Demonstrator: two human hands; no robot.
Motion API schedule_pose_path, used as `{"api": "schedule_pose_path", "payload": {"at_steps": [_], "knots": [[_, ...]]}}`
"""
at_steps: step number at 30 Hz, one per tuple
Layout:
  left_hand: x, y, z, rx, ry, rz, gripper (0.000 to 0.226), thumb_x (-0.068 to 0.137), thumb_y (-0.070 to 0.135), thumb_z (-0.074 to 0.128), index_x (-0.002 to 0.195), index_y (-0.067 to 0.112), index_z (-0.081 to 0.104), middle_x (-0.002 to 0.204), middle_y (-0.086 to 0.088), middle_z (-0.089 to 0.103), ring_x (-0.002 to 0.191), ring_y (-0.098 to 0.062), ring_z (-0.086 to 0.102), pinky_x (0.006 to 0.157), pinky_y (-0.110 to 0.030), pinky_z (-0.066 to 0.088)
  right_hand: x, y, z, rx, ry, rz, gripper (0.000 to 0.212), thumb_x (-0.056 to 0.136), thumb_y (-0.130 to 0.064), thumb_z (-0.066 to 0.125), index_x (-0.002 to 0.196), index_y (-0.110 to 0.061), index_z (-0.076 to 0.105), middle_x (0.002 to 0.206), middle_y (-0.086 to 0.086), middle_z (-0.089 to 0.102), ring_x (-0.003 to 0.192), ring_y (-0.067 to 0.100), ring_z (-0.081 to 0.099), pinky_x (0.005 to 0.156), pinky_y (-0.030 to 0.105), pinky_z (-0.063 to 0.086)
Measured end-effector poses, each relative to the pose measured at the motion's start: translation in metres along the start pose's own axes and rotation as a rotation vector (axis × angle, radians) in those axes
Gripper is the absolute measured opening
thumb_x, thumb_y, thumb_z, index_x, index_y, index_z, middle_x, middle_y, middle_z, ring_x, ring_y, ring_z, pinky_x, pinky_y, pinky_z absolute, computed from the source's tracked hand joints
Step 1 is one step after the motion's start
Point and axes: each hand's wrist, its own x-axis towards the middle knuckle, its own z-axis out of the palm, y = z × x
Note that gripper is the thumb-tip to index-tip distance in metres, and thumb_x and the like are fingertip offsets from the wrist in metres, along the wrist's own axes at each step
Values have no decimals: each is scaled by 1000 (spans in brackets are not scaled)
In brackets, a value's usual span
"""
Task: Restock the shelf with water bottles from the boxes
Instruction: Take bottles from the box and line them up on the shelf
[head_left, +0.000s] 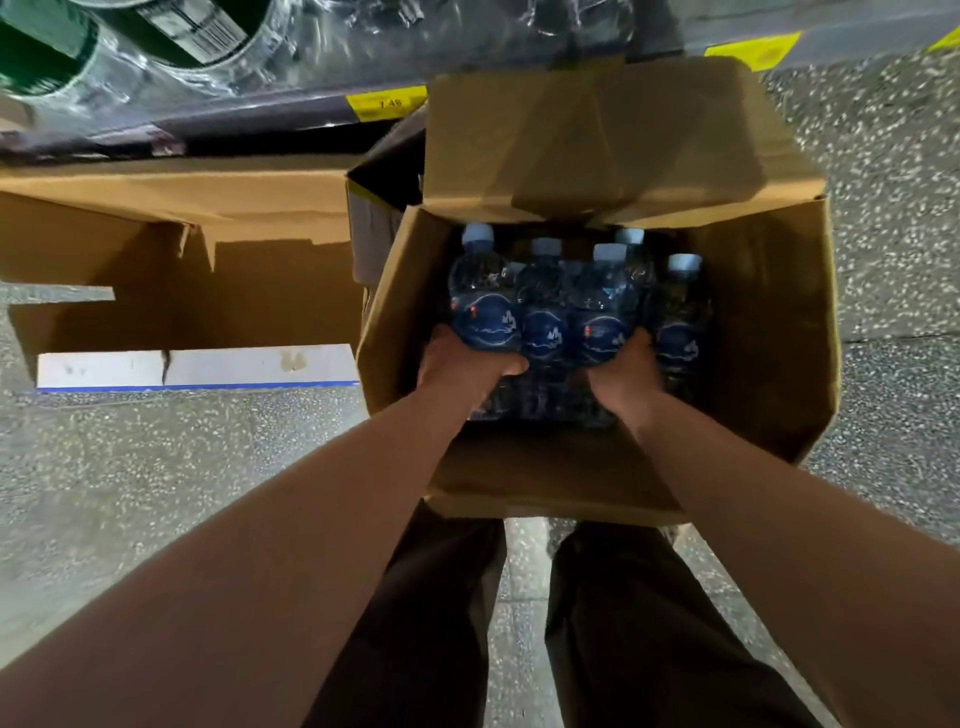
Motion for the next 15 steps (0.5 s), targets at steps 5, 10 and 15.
{"api": "schedule_pose_path", "payload": {"at_steps": [5, 10, 15], "knots": [[-6, 5, -13, -15, -117, -38, 67, 68, 22, 83, 127, 16, 52, 120, -2, 59, 112, -22, 56, 92, -31, 43, -7, -8, -6, 110, -5, 97, 78, 66, -12, 82, 133, -7, 43, 122, 9, 58, 113, 29, 57, 91, 37, 50], [-35, 11, -26, -74, -127, -60, 62, 64, 23, 82, 115, 17, 47, 110, 0, 58, 100, -20, 56, 89, -34, 45, -38, -23, -27, 328, -117, 189, 99, 55, -10, 77, 143, -15, 31, 128, 10, 52, 113, 34, 54, 81, 42, 51], [-79, 26, -46, -39, -227, 16, 71, 61, 18, 84, 122, 15, 50, 111, -3, 63, 98, -21, 61, 89, -33, 49, -87, -26, -52, 341, -182, 190, 91, 57, -3, 77, 134, -23, 35, 126, 6, 55, 117, 30, 53, 95, 43, 45]]}}
